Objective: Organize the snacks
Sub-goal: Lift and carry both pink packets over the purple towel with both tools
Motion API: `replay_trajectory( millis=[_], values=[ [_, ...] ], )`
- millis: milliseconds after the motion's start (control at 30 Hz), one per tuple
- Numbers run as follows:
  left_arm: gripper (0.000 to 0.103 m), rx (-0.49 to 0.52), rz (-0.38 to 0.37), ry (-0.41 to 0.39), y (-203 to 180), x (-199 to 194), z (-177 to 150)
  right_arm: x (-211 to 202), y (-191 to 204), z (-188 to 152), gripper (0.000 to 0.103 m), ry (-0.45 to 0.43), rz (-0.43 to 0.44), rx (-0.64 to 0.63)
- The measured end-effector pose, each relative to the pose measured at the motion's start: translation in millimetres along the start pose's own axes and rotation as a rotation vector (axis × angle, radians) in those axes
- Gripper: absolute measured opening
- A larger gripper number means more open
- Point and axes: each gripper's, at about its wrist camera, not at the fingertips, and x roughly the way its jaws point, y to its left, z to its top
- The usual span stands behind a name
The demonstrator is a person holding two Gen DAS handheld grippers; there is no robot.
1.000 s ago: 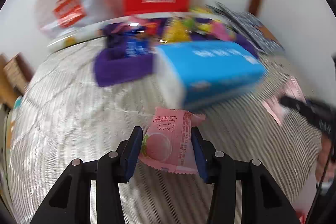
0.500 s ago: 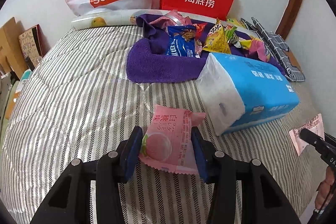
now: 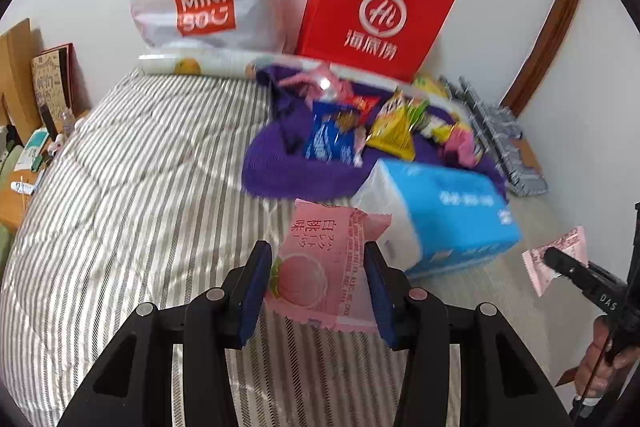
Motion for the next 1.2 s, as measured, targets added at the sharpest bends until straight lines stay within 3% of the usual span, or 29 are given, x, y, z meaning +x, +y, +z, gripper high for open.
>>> replay_trajectory(
  millis=[300, 1200],
  values=[
    [0.044, -0.020, -0.118, -0.039, -17.2, -15.0, 30.9, -15.6, 18.4, 34.0, 0.019, -0.071, 0.015, -0.040],
    [0.044, 0.058, -0.165, -0.095, -57.0, -31.2, 76.1, -23.6, 27.0, 82.1, 0.019, -0.145, 0.032, -0.049]
  ],
)
